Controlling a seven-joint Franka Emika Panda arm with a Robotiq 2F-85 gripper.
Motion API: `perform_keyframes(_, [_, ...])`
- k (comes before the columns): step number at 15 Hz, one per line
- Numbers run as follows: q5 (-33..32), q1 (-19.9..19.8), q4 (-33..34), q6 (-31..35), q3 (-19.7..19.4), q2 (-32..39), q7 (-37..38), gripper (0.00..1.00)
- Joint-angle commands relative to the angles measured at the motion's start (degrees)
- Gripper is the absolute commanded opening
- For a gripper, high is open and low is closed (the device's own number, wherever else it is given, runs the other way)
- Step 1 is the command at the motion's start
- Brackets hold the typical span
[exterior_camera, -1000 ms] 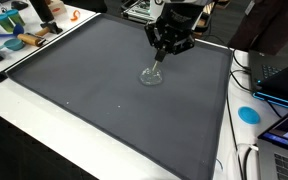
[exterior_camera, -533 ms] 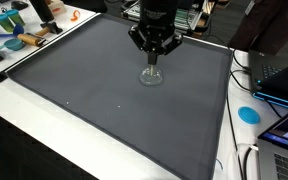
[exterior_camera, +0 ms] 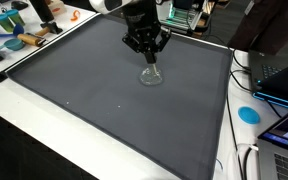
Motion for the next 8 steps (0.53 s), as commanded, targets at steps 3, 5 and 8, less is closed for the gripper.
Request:
perform_keyframes(3, [6.89, -3.36, -7.35, 5.95, 1.32, -3.4, -7.1, 0.03])
perform_keyframes(5, [8.94, -4.02, -8.94, 8.39, 1.52, -4.06, -8.72, 0.03])
perform_keyframes(8, [11.12, -4.82, -11.48, 11.79, 1.5, -5.31, -10.53, 0.03])
